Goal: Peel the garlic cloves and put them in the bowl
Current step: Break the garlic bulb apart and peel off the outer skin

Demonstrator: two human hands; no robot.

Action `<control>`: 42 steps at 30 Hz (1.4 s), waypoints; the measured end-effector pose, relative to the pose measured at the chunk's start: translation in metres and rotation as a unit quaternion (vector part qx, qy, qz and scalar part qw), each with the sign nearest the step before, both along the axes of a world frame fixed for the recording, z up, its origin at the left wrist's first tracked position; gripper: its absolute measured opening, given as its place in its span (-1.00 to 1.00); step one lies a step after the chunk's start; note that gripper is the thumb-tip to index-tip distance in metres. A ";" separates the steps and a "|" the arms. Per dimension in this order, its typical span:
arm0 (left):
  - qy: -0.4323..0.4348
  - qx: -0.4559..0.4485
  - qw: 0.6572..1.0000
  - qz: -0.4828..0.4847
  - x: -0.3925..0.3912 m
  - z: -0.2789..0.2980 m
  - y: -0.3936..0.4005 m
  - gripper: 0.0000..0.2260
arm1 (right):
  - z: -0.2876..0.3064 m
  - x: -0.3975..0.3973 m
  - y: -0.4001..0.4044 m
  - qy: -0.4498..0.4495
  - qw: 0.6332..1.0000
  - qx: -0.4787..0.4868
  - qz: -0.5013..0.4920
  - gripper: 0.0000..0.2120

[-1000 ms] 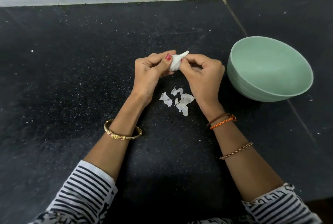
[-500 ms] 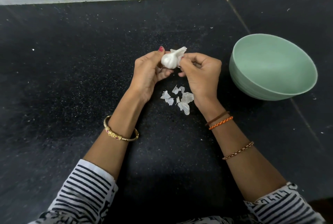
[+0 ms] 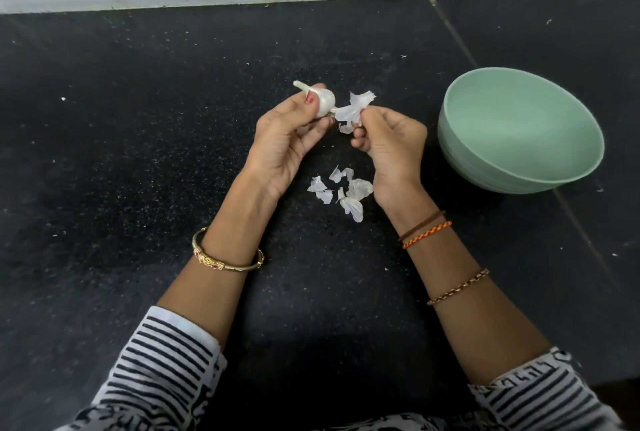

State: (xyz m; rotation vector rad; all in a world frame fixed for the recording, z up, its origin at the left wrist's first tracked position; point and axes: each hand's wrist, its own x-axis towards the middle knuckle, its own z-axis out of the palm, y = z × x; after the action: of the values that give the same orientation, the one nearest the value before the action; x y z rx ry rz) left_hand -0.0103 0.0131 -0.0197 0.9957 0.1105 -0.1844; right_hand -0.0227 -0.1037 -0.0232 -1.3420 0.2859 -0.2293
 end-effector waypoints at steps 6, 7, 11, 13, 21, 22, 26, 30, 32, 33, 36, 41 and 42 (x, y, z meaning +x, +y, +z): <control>0.003 -0.096 0.995 0.014 0.002 -0.001 0.000 -0.74 | 0.002 -0.001 0.000 -0.001 0.999 0.013 -0.030 -0.70; 0.009 -0.113 0.993 0.020 0.003 -0.001 0.002 -0.70 | 0.001 0.000 -0.003 -0.003 0.999 0.021 -0.038 -0.69; -0.032 0.022 0.999 0.020 0.004 -0.003 0.005 -0.68 | -0.005 -0.005 -0.004 -0.040 0.990 -0.138 0.004 -0.70; -0.060 0.082 0.995 -0.003 0.001 -0.004 0.001 -0.72 | -0.009 -0.007 -0.001 -0.049 0.974 -0.219 0.023 -0.77; -0.092 0.153 0.983 -0.032 -0.001 -0.009 -0.001 -0.89 | -0.002 -0.004 -0.007 -0.084 0.989 -0.118 0.023 -0.92; -0.102 0.169 0.980 -0.040 -0.002 -0.010 -0.002 -0.86 | -0.002 -0.003 -0.007 -0.088 0.989 -0.111 0.041 -0.91; -0.141 0.207 0.967 -0.049 -0.003 -0.013 -0.006 -0.83 | -0.005 -0.002 -0.006 -0.107 0.986 -0.108 0.068 -0.85; -0.155 0.238 0.958 -0.046 -0.005 -0.014 -0.013 -0.76 | -0.009 0.001 -0.007 -0.129 0.987 -0.098 0.023 -0.85; -0.159 0.258 0.953 -0.029 -0.007 -0.014 -0.018 -0.74 | -0.013 0.003 -0.006 -0.149 0.982 -0.119 -0.009 -0.83; -0.156 0.258 0.953 -0.016 -0.009 -0.014 -0.021 -0.71 | -0.014 0.003 -0.004 -0.165 0.977 -0.134 -0.022 -0.83; -0.113 0.219 0.968 0.035 -0.011 -0.008 -0.027 -0.67 | -0.017 0.004 -0.001 -0.243 0.951 -0.188 -0.038 -0.85; -0.080 0.161 0.983 0.047 -0.013 0.000 -0.029 -0.70 | -0.019 0.007 -0.006 -0.330 0.917 -0.224 -0.018 -0.90; -0.070 0.153 0.985 0.042 -0.013 0.002 -0.030 -0.70 | -0.020 0.006 -0.007 -0.337 0.914 -0.226 -0.014 -0.90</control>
State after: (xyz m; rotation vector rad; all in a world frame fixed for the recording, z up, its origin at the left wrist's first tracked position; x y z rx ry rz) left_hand -0.0235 -0.0168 -0.0177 1.3054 0.0523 -0.0196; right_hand -0.0163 -0.1104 -0.0428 -1.6222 -0.3560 -0.7983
